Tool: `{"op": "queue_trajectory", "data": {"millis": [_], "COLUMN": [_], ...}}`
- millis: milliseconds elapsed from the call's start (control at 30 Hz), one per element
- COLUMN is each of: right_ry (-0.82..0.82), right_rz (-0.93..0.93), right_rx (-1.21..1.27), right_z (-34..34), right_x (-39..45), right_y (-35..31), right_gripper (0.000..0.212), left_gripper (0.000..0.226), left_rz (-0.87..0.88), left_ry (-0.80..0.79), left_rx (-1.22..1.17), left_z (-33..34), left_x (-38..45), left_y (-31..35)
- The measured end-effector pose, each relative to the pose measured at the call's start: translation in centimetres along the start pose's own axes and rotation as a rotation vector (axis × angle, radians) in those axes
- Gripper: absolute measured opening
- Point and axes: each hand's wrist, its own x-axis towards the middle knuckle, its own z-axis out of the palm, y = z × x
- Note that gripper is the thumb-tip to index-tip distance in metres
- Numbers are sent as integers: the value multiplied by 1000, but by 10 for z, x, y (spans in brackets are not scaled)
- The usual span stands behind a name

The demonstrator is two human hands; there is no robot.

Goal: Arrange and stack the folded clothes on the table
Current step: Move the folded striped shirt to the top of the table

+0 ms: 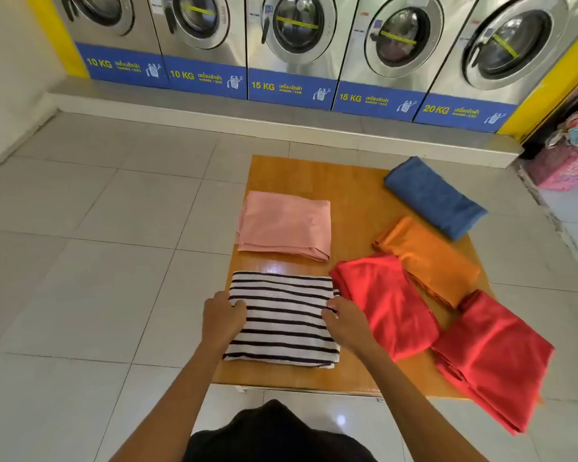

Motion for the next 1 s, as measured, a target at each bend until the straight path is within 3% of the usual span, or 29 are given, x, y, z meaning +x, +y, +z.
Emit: {"op": "queue_trajectory", "data": {"millis": [100,200,300,433,633,767,867,1000], "right_ry": [156,137,98,73,-2,187,202,238], "right_rz": [207,386,463,487,329,301,262,200], "right_rx": [140,323,582,688,656,355,384,416], "right_z": [16,23,26,41,25,34,29,2], "right_x": [-3,-12,-11,0,-14,-5,5,32], "right_y": [4,-8,-13,9,-20,-26,-34,-48], "right_gripper": [32,46,69,93,51,59,60,40], "left_gripper": [51,63,61,71,64,63,58,56], "left_rz": [-85,-133,-150,-129,-129,-129,-112,-55], "left_ry": [-11,-80,-142,-238,-170,-151,-94,-53], "left_rx": [-60,-54,-106,-129,-136,-131,-147,-213], "left_z": [3,5,5,3,4,-2,-8,-16], "left_x": [2,-2,-1,6,13,25,34,50], "left_y": [-9,-19,-21,-23,-24,-29,-25,0]}}
